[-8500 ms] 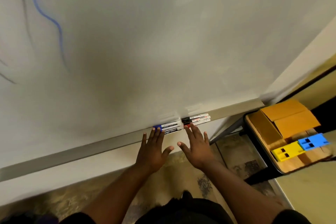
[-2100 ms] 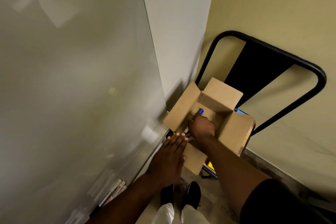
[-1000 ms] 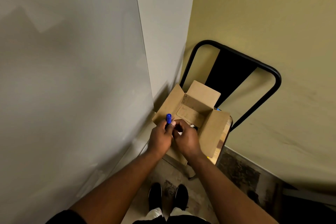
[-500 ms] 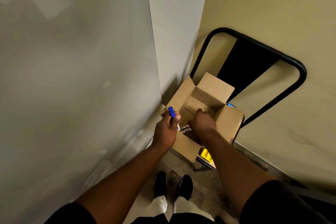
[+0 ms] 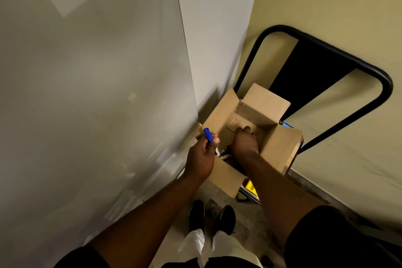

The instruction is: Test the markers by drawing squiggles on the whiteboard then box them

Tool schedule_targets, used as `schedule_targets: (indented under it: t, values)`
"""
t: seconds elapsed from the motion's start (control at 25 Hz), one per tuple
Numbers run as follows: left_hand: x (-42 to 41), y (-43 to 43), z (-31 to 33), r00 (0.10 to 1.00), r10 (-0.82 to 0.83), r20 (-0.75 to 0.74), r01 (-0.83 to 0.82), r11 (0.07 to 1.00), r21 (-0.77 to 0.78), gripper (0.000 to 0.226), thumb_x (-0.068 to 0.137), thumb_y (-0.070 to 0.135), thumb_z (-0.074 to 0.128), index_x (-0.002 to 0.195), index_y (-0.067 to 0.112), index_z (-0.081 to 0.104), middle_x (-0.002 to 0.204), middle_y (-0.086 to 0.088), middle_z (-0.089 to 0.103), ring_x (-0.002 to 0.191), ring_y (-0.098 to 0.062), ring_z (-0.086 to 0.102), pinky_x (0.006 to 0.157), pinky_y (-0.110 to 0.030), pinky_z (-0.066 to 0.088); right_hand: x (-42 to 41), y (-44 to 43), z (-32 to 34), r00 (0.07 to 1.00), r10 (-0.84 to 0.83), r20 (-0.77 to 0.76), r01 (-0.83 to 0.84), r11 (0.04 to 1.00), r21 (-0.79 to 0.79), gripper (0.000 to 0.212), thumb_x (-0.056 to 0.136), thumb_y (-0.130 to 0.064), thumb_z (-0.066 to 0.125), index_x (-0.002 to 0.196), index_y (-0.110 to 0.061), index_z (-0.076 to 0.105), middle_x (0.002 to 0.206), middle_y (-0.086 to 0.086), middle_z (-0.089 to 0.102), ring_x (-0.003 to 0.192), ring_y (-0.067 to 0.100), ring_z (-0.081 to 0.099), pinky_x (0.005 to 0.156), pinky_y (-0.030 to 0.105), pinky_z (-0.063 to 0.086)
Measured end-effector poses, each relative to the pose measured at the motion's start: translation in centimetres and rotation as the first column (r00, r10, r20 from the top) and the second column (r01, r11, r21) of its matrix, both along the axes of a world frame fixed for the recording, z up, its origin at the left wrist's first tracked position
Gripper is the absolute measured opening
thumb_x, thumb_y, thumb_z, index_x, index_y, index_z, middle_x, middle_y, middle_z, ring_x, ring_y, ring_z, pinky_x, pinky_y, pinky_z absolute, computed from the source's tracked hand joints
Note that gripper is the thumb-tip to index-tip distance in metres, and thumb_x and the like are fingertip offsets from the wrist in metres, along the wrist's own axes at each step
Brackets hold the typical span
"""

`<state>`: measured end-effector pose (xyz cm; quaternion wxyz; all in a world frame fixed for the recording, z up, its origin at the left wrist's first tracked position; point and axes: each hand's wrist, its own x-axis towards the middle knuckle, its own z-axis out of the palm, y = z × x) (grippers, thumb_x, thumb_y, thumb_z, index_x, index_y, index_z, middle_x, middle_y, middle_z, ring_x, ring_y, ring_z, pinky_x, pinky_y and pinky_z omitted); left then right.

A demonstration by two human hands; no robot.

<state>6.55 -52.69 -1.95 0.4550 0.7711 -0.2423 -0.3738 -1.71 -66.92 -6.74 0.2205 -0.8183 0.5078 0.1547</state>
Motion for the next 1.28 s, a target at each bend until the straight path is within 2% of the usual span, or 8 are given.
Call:
schedule_targets:
  t: [0.28, 0.52, 0.68, 0.8, 0.92, 1.0, 1.08, 1.28]
  values:
    - [0.3, -0.2, 0.3, 1.0, -0.019, 0.017, 0.019, 1.0, 0.005, 0.025, 0.098, 0.043, 0.054, 0.118, 0.029, 0.062, 0.109, 0.006, 0.071, 0.106, -0.008, 0.064, 0.094, -0.029, 0.051, -0.2, -0.8, 3.4, 0.728, -0.336, 0.598, 0.294, 0.94, 0.171, 0.051, 0.084, 0.007, 0.067, 0.129, -0.016, 0.061, 0.125, 0.005, 0.058, 0.103, 0.018, 0.063, 0.076, 0.023, 0.053]
    - [0.1, -1.2, 2.3, 0.978, -0.108, 0.181, 0.107, 0.994, 0.012, 0.024, 0.095, 0.049, 0.055, 0.096, 0.026, 0.063, 0.082, 0.005, 0.067, 0.079, -0.009, 0.064, 0.074, -0.038, 0.056, -2.0, -1.1, 8.6, 0.558, -0.404, 0.725, 0.306, 0.912, 0.272, 0.055, 0.076, 0.007, 0.072, 0.124, -0.019, 0.063, 0.105, -0.005, 0.065, 0.09, 0.004, 0.061, 0.072, 0.02, 0.053]
    - [-0.3, -2.2, 4.4, 0.929, -0.23, 0.29, 0.238, 0.971, 0.007, 0.016, 0.098, 0.042, 0.055, 0.091, 0.027, 0.059, 0.065, 0.006, 0.052, 0.06, -0.002, 0.049, 0.053, -0.013, 0.034, -2.3, -1.5, 11.8, 0.408, -0.429, 0.806, 0.158, 0.903, 0.4, 0.054, 0.076, 0.013, 0.072, 0.119, -0.018, 0.062, 0.101, 0.007, 0.066, 0.087, 0.015, 0.064, 0.079, 0.026, 0.058]
    - [-0.4, -2.7, 4.9, 0.915, -0.267, 0.302, 0.282, 0.959, -0.008, 0.016, 0.099, 0.039, 0.053, 0.095, 0.025, 0.06, 0.064, 0.009, 0.051, 0.059, -0.001, 0.049, 0.053, -0.016, 0.035, -2.1, -1.7, 13.2, 0.312, -0.467, 0.827, 0.098, 0.882, 0.461, 0.051, 0.077, 0.015, 0.071, 0.116, -0.017, 0.063, 0.101, 0.015, 0.066, 0.088, 0.02, 0.067, 0.079, 0.029, 0.058]
    - [-0.1, -2.8, 4.5, 0.945, -0.217, 0.244, 0.224, 0.974, -0.001, 0.023, 0.098, 0.042, 0.053, 0.104, 0.022, 0.061, 0.083, 0.006, 0.066, 0.077, -0.008, 0.064, 0.07, -0.036, 0.056, -1.4, -1.3, 12.4, 0.24, -0.501, 0.831, 0.197, 0.864, 0.464, 0.034, 0.085, -0.001, 0.073, 0.115, -0.014, 0.065, 0.103, 0.007, 0.071, 0.097, 0.019, 0.069, 0.082, 0.029, 0.059]
    - [0.3, -2.4, 3.9, 0.963, -0.173, 0.209, 0.175, 0.985, 0.007, 0.023, 0.097, 0.043, 0.054, 0.105, 0.022, 0.062, 0.089, 0.005, 0.069, 0.083, -0.01, 0.067, 0.08, -0.041, 0.058, -1.0, -0.9, 10.5, 0.298, -0.576, 0.762, 0.387, 0.802, 0.455, 0.029, 0.09, -0.013, 0.071, 0.119, -0.012, 0.065, 0.109, 0.003, 0.071, 0.103, 0.022, 0.067, 0.082, 0.027, 0.055]
    - [0.8, -1.8, 3.4, 0.977, -0.135, 0.164, 0.134, 0.991, 0.015, 0.019, 0.096, 0.042, 0.056, 0.105, 0.026, 0.061, 0.09, 0.006, 0.071, 0.086, -0.009, 0.068, 0.084, -0.041, 0.057, -0.9, -0.3, 7.9, 0.52, -0.632, 0.575, 0.522, 0.768, 0.372, 0.04, 0.091, -0.018, 0.068, 0.13, -0.009, 0.059, 0.121, 0.008, 0.067, 0.112, 0.027, 0.063, 0.082, 0.023, 0.044]
    - [1.1, -0.1, 2.3, 0.995, -0.06, 0.074, 0.058, 0.998, 0.035, 0.028, 0.093, 0.042, 0.061, 0.115, 0.024, 0.064, 0.091, 0.009, 0.073, 0.088, -0.005, 0.069, 0.089, -0.038, 0.057, -1.0, 1.6, 2.6, 0.871, -0.447, 0.204, 0.401, 0.887, 0.229, 0.046, 0.089, -0.014, 0.062, 0.132, -0.007, 0.048, 0.129, 0.017, 0.056, 0.109, 0.033, 0.059, 0.086, 0.035, 0.053]
